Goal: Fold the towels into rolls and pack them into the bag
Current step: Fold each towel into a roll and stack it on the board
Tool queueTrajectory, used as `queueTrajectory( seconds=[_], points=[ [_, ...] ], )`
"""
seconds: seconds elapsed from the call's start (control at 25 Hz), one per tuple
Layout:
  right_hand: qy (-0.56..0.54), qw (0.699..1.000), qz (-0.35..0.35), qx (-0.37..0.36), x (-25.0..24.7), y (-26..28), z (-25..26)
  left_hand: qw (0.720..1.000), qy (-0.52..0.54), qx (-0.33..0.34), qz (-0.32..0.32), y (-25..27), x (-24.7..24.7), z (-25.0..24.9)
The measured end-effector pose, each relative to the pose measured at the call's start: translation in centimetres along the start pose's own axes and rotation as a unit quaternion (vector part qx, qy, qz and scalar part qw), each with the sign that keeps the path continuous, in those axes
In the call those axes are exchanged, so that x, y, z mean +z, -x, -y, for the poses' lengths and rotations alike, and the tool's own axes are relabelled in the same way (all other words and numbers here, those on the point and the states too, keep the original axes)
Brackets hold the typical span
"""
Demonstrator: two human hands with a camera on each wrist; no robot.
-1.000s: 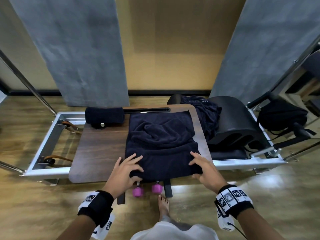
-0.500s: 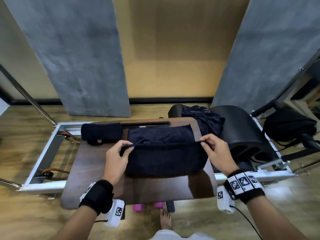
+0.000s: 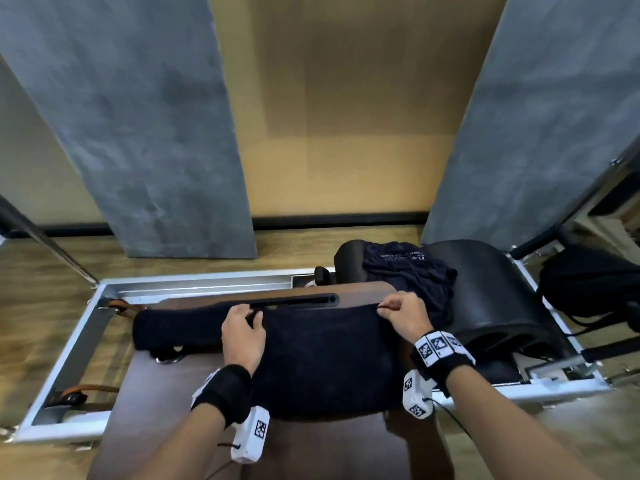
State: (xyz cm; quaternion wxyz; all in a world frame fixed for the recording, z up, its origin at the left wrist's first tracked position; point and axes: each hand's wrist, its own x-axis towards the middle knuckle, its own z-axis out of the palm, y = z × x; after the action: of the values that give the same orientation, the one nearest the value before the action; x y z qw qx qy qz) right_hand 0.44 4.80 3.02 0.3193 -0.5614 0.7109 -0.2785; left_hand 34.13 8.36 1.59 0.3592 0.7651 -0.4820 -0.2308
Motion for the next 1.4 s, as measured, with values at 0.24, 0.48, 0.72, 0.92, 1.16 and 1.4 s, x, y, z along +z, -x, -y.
queueTrajectory(
  seconds=[0.24, 0.48, 0.72, 0.92, 1.16, 1.4],
  points=[
    [-0.047, 0.998, 0.007, 0.038, 0.4, -1.2, -1.2, 0.995, -0.08, 0.032, 0.042, 0.3, 0.9, 0.6],
    [-0.228, 0.967, -0.025, 0.107, 0.0, -0.6, -1.3, 0.994, -0.076, 0.05, 0.055, 0.9, 0.3, 1.5],
    [-0.239, 0.966, -0.069, 0.066, -1.8, 1.2, -0.2, 0.996, 0.018, 0.039, 0.074, 2.2, -0.6, 2.2],
    [-0.078, 0.996, -0.033, -0.025, -4.7, 4.2, 0.8, 0.993, 0.008, 0.109, 0.046, 2.9, -4.7, 1.2],
    [-0.032, 0.989, -0.073, -0.126, -9.4, 9.4, 3.9, 0.981, 0.038, 0.189, 0.016, 4.4, -12.4, -1.7],
    [-0.154, 0.969, -0.088, -0.172, -12.9, 14.5, 7.5, 0.975, 0.117, 0.164, 0.091, 4.9, -19.7, -5.0]
  ],
)
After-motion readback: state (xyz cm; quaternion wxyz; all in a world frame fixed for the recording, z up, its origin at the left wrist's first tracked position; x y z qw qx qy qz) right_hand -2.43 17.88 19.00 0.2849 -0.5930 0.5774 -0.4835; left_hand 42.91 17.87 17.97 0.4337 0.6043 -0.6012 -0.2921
